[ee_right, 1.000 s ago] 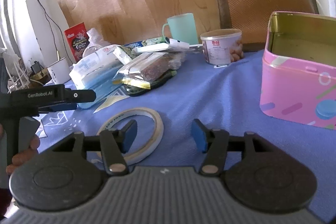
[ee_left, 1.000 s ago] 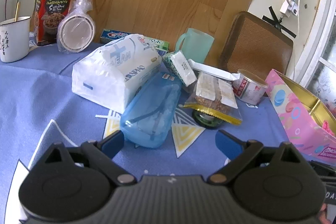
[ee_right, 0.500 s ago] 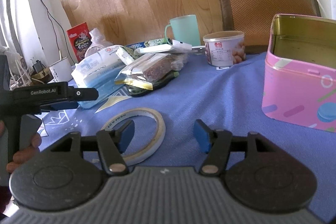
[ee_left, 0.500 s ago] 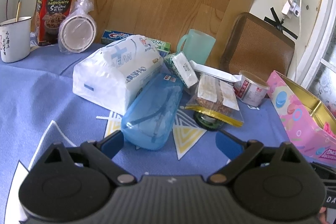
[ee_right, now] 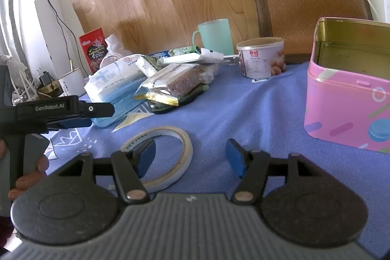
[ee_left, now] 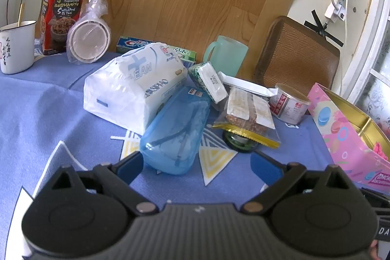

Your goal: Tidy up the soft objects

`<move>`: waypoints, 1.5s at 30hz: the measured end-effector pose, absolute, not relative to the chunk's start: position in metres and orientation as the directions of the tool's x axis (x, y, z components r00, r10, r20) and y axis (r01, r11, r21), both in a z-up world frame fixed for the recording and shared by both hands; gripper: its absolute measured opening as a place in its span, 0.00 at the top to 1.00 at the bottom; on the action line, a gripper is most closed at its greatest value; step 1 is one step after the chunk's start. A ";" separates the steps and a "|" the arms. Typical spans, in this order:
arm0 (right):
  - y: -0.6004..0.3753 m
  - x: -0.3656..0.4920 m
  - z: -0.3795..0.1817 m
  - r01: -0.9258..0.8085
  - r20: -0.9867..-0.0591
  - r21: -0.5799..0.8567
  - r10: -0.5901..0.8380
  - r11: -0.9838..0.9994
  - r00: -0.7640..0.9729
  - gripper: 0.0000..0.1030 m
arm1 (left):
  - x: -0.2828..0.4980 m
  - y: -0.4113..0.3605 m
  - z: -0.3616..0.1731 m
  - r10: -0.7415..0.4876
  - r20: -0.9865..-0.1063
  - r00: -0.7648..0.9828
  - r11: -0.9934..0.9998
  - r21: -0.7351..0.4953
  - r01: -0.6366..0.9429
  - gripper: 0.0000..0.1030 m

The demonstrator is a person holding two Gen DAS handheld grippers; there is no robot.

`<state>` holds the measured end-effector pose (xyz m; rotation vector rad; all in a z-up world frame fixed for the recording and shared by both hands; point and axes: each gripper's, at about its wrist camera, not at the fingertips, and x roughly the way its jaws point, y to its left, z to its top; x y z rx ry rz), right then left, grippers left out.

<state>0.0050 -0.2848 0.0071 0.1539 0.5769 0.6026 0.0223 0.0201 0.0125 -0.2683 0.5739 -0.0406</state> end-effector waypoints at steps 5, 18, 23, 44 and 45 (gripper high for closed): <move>-0.285 0.005 0.007 -0.492 -0.464 0.297 0.574 0.818 0.675 0.35 | 0.022 0.020 0.012 -0.113 -0.531 0.840 0.965 -0.259 -0.034 0.04; -0.285 0.004 0.007 -0.494 -0.461 0.295 0.575 0.818 0.676 0.35 | 0.020 0.019 0.013 -0.132 -0.523 0.842 0.966 -0.259 -0.009 0.04; -0.285 -0.001 0.009 -0.508 -0.444 0.278 0.578 0.815 0.684 0.35 | 0.016 0.020 0.014 -0.167 -0.518 0.839 0.960 -0.281 0.017 0.05; -0.241 -0.016 0.003 -0.654 -0.566 0.053 0.562 0.755 0.603 0.15 | 0.021 -0.040 0.011 -0.342 -0.635 0.693 0.937 -0.289 0.198 0.51; -0.240 -0.017 0.002 -0.655 -0.557 0.053 0.567 0.753 0.607 0.20 | 0.020 -0.044 0.011 -0.341 -0.636 0.692 0.938 -0.281 0.204 0.51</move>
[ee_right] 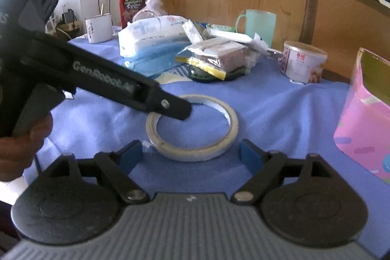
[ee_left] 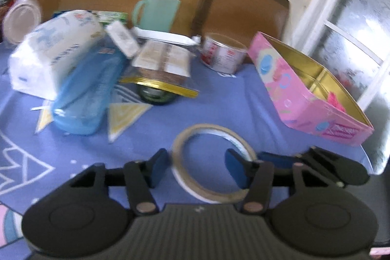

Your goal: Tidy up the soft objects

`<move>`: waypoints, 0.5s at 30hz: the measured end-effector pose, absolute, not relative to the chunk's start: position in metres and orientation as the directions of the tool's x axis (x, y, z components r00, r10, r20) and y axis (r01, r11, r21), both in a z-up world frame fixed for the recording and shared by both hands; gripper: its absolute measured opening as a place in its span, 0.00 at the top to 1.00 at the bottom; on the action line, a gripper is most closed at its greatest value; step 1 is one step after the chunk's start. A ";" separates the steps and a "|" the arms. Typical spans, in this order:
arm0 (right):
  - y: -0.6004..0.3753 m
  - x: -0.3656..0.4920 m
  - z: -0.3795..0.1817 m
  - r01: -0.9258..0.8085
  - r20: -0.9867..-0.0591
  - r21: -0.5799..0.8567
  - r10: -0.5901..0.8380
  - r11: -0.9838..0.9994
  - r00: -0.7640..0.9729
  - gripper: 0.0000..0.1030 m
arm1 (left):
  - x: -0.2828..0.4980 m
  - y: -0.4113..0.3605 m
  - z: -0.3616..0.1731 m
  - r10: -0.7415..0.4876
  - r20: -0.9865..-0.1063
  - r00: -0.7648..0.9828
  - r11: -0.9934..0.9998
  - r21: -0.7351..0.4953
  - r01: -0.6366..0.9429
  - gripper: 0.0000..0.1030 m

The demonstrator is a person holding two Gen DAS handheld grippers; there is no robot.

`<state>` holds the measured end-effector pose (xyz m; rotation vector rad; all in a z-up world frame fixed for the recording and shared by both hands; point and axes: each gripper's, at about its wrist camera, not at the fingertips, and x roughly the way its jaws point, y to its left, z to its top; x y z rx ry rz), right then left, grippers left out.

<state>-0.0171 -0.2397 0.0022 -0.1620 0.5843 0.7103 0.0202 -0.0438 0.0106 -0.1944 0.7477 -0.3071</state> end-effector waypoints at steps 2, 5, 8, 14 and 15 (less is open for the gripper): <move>-0.239 -0.019 0.004 -0.636 -0.546 0.037 0.549 0.770 0.633 0.25 | 0.019 -0.049 0.012 -0.319 -0.639 0.700 0.946 -0.254 0.200 0.52; -0.247 -0.026 0.011 -0.615 -0.490 0.014 0.542 0.788 0.683 0.25 | 0.018 -0.050 0.027 -0.353 -0.596 0.721 0.933 -0.281 0.224 0.52; -0.258 -0.035 0.027 -0.566 -0.391 -0.058 0.503 0.822 0.771 0.26 | 0.023 -0.066 0.055 -0.387 -0.536 0.750 0.920 -0.274 0.279 0.52; -0.299 -0.028 0.054 -0.408 -0.230 -0.117 0.375 0.906 0.898 0.26 | 0.052 -0.133 0.095 -0.442 -0.469 0.765 0.895 -0.177 0.410 0.52; -0.308 -0.024 0.057 -0.380 -0.218 -0.114 0.350 0.918 0.911 0.26 | 0.058 -0.144 0.098 -0.455 -0.464 0.760 0.888 -0.173 0.426 0.52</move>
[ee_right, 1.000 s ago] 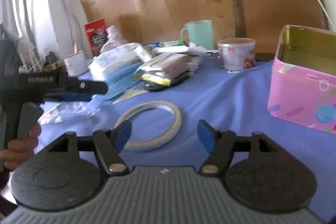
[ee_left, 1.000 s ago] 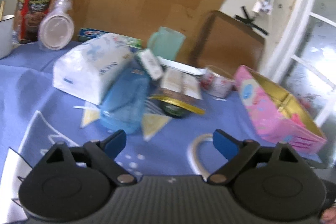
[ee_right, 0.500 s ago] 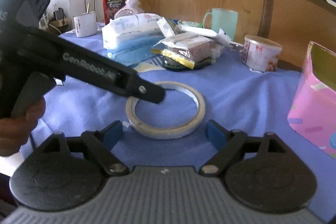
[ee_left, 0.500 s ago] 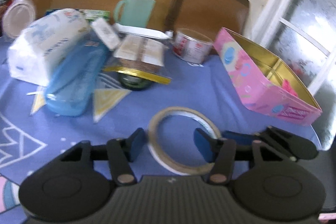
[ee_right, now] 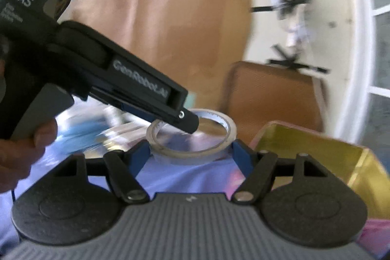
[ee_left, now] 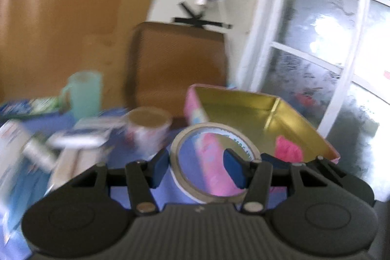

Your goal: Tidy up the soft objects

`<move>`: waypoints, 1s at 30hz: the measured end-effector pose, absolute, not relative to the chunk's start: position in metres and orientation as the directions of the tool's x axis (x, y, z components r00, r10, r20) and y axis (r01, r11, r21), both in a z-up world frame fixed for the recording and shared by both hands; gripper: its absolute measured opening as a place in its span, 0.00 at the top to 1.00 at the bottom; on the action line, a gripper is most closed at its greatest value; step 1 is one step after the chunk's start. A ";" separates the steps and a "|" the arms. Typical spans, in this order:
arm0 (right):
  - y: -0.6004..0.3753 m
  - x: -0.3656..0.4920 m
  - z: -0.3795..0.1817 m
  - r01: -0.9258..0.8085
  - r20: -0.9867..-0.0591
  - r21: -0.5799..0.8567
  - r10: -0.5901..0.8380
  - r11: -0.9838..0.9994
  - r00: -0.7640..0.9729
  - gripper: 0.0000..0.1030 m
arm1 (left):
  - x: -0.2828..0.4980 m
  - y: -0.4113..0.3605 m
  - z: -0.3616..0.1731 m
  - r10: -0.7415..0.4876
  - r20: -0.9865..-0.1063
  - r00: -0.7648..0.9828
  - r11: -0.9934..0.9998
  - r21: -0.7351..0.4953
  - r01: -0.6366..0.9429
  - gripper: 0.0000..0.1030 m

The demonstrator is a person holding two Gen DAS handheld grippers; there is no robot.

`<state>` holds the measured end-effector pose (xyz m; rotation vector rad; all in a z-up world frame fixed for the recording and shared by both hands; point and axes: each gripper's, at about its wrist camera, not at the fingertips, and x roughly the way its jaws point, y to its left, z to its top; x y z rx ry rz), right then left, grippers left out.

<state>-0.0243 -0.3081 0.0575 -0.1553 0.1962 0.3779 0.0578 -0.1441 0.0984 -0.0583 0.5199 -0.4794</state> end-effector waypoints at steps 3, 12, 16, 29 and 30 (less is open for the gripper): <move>-0.334 -0.011 0.063 -0.303 -0.197 -0.094 0.281 0.948 0.939 0.26 | 0.074 -0.175 0.106 -0.500 -0.444 0.743 0.863 -0.183 0.471 0.52; -0.381 0.045 0.042 -0.119 -0.322 -0.007 0.110 0.993 0.940 0.22 | 0.073 -0.200 0.102 -0.520 -0.400 0.755 0.851 -0.169 0.497 0.40; -0.380 0.035 0.041 -0.136 -0.284 0.067 0.149 0.988 0.947 0.22 | 0.053 -0.165 0.094 -0.460 -0.377 0.804 0.885 -0.122 0.449 0.36; -0.277 0.005 0.035 -0.346 -0.153 0.040 0.348 0.937 0.925 0.24 | -0.006 -0.020 0.030 -0.132 -0.362 0.923 0.990 -0.088 0.107 0.31; -0.268 0.006 0.034 -0.360 -0.167 0.038 0.361 0.932 0.917 0.24 | -0.007 -0.011 0.028 -0.118 -0.360 0.926 0.991 -0.096 0.089 0.31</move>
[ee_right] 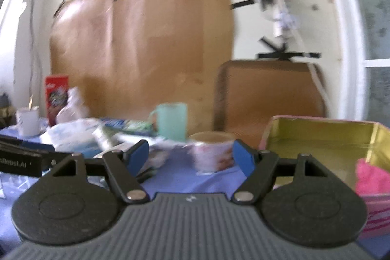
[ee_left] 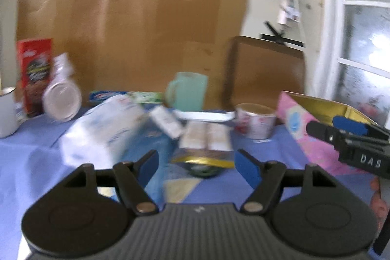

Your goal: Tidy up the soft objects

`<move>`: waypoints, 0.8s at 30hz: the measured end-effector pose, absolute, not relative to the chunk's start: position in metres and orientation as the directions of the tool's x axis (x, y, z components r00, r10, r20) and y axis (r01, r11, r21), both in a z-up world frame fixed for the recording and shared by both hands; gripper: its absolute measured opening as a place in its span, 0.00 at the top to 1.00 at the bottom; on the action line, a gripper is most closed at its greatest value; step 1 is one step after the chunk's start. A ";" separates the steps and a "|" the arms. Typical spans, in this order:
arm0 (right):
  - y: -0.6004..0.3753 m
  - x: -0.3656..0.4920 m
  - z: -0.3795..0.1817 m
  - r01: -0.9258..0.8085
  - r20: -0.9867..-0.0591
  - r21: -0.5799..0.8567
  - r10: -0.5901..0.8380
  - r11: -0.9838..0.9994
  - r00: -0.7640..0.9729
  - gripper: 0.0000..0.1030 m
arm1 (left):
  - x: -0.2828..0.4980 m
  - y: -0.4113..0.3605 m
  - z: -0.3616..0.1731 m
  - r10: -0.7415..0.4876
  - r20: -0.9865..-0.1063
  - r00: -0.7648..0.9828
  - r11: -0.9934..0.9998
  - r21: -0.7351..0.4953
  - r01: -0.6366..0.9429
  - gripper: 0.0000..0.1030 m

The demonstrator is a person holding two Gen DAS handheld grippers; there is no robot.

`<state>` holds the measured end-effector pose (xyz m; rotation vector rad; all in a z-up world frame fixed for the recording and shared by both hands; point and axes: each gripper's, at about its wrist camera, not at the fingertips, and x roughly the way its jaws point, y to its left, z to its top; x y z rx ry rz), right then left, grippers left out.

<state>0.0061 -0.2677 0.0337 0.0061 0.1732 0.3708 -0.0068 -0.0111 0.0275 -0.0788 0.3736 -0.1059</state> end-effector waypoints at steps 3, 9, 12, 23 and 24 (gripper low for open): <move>-0.246 0.008 0.031 -0.392 -0.193 0.027 0.390 0.920 0.901 0.24 | -0.004 0.007 0.022 -0.091 -0.366 0.926 0.990 -0.132 0.045 0.31; -0.227 0.019 0.019 -0.382 -0.266 -0.006 0.367 0.924 0.891 0.25 | 0.000 0.017 0.018 -0.114 -0.356 0.927 0.980 -0.193 0.046 0.28; -0.230 0.019 0.019 -0.363 -0.271 0.012 0.353 0.932 0.895 0.25 | -0.005 0.017 0.017 -0.126 -0.335 0.934 0.979 -0.191 0.064 0.24; -0.217 0.023 0.015 -0.348 -0.319 -0.057 0.313 0.936 0.895 0.25 | -0.007 0.029 0.015 -0.173 -0.317 0.933 0.957 -0.279 0.083 0.24; -0.216 0.024 0.014 -0.347 -0.324 -0.061 0.310 0.936 0.894 0.25 | -0.006 0.031 0.015 -0.174 -0.317 0.932 0.954 -0.290 0.080 0.24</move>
